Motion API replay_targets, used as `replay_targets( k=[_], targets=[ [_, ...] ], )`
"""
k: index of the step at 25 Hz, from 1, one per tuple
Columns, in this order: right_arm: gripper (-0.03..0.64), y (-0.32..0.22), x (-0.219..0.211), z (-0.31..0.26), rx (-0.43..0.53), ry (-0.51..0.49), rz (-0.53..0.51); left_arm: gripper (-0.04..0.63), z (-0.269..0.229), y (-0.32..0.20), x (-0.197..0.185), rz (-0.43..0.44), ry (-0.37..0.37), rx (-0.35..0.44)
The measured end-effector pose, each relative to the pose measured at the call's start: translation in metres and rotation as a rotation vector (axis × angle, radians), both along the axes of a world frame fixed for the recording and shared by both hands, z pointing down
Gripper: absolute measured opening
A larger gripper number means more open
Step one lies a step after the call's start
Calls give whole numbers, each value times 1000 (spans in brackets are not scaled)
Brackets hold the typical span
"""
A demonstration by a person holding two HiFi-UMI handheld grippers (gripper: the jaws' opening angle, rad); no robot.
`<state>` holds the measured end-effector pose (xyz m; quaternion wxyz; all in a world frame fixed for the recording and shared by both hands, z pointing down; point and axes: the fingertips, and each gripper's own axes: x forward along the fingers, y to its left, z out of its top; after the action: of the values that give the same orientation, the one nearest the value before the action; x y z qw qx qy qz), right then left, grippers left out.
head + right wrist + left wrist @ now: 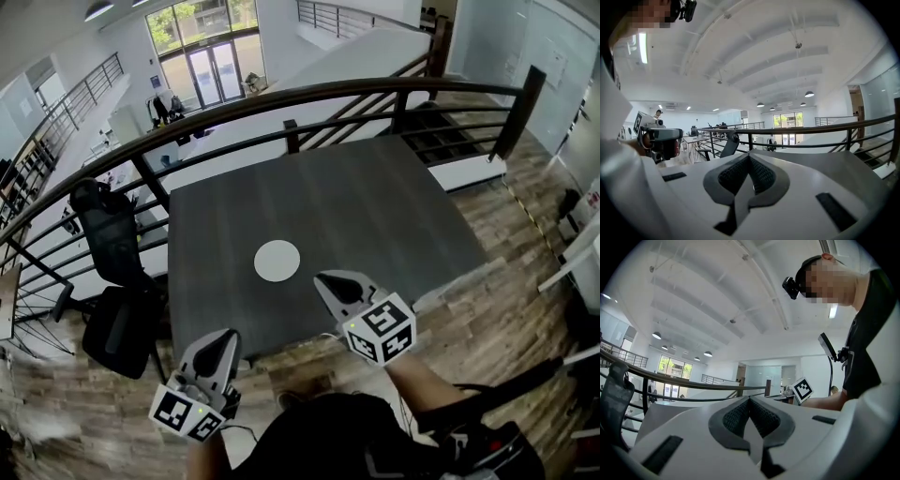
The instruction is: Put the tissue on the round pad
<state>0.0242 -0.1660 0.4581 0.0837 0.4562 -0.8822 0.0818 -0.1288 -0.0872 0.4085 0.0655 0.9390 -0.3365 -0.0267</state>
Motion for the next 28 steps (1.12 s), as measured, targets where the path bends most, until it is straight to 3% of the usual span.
replay_targets(
  k=[9, 13, 19, 25, 28],
  targets=[
    [2, 43, 70, -3, 12, -17, -91, 3, -4, 42, 84, -92, -33, -6],
    [2, 61, 88, -6, 7, -44, -127, 3, -1, 61, 104, -146, -41, -18],
    [2, 80, 107, 5, -7, -57, -171, 3, -1, 87, 137, -197, -109, 14],
    [2, 99, 111, -2, -10, -84, -159, 3, 0, 103, 124, -252, -39, -28],
    [2, 108, 103, -9, -13, -106, -145, 3, -7, 110, 110, -248, -40, -17]
  ],
)
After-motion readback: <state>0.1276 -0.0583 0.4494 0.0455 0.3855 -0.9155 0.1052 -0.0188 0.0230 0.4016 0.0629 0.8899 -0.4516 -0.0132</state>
